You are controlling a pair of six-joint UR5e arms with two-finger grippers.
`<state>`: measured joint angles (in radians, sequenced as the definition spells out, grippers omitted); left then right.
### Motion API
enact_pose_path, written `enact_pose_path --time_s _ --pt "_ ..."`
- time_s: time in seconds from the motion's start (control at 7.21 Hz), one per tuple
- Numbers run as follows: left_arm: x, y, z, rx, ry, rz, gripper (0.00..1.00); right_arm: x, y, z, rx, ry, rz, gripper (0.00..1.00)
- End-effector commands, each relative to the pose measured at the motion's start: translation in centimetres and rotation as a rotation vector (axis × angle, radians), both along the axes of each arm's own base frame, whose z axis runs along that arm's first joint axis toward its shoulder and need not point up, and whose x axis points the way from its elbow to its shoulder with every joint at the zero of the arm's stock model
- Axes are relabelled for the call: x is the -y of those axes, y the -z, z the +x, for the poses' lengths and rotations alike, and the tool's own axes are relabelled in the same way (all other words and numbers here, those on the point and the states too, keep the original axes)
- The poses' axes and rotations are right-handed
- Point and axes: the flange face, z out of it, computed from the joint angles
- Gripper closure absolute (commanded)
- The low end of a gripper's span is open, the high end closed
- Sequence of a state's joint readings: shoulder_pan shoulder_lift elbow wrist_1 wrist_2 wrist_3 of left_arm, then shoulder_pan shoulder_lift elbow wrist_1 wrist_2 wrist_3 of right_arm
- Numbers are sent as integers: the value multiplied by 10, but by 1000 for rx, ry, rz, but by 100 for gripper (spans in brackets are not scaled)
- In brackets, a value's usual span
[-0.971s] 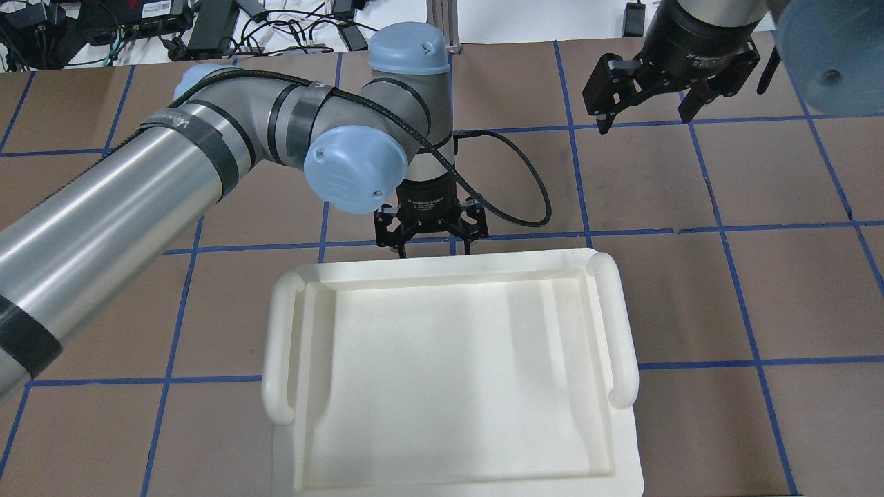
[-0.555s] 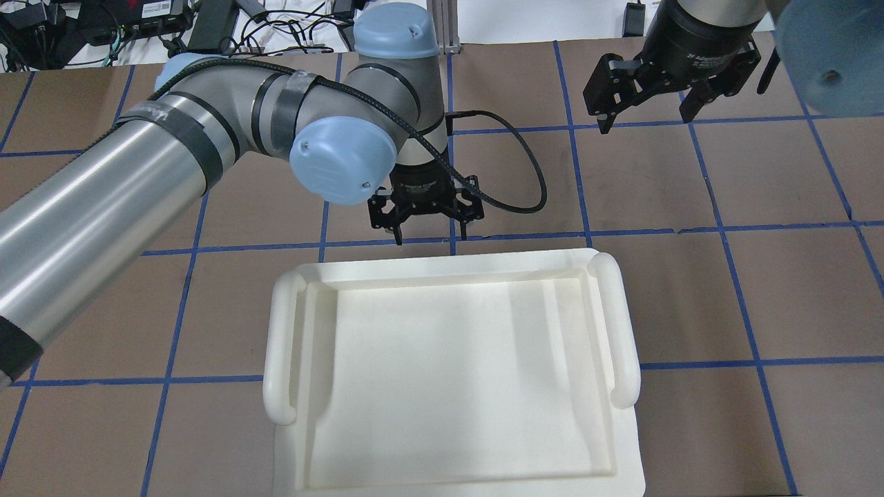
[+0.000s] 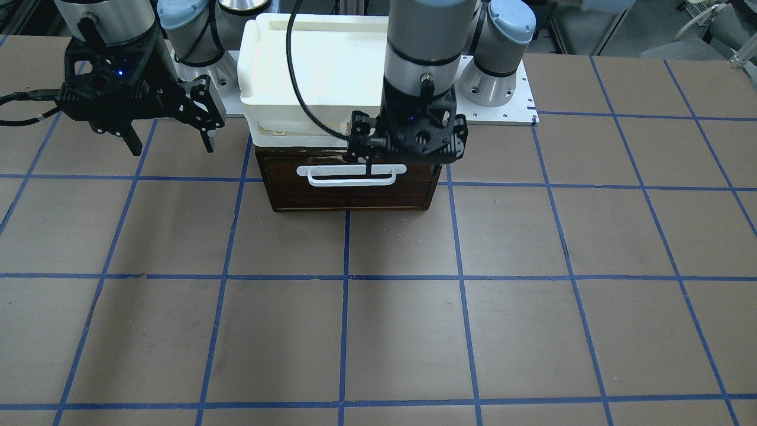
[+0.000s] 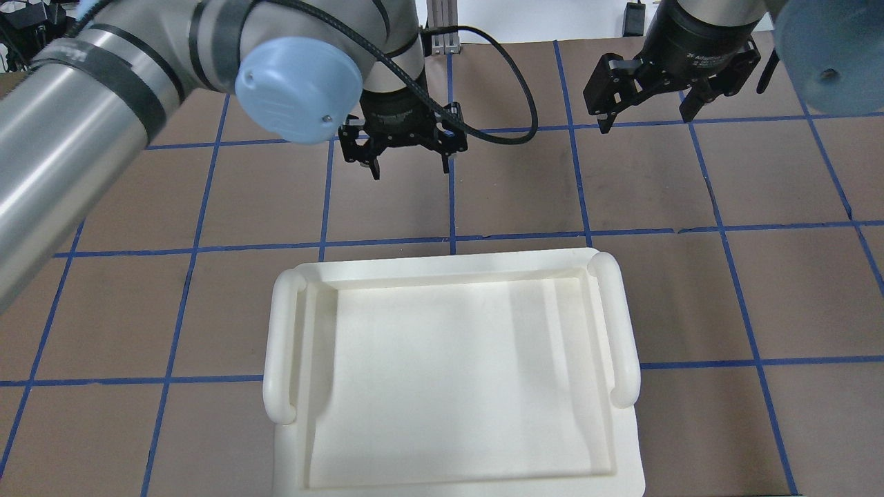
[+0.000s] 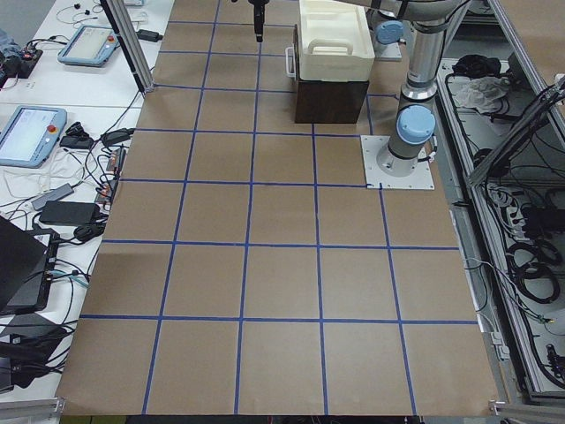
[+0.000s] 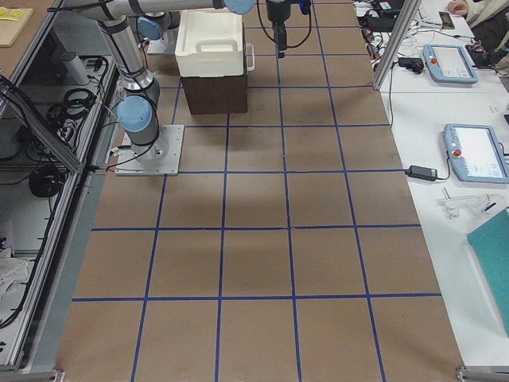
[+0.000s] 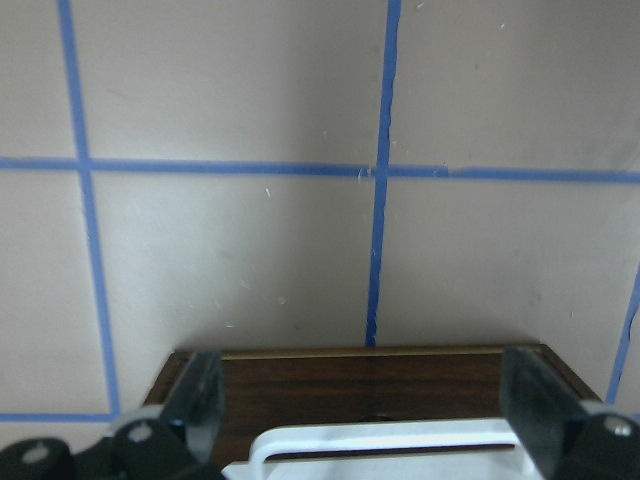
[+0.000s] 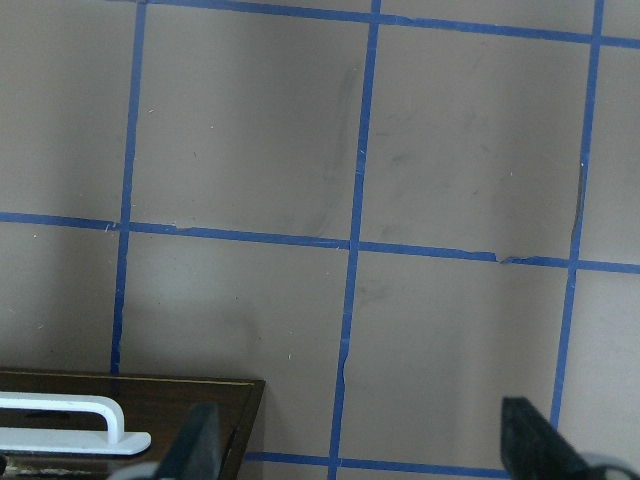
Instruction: Put scissors in drawer and close it
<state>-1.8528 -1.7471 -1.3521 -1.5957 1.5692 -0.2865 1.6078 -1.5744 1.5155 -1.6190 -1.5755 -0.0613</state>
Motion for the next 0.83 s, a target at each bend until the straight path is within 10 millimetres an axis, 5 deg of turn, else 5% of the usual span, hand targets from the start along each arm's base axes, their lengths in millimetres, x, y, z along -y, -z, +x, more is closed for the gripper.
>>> enact_pose_path --time_s 0.0,0.28,0.69 --pt "-38 -33 52 9 15 -1 0 -2 0 1 4 -2 6 0" --pt "-48 -49 93 4 -29 -39 0 -7 1 0 -4 -1 39 0" --pt "-41 -52 103 2 -53 -60 0 -10 -1 1 3 -2 40 0"
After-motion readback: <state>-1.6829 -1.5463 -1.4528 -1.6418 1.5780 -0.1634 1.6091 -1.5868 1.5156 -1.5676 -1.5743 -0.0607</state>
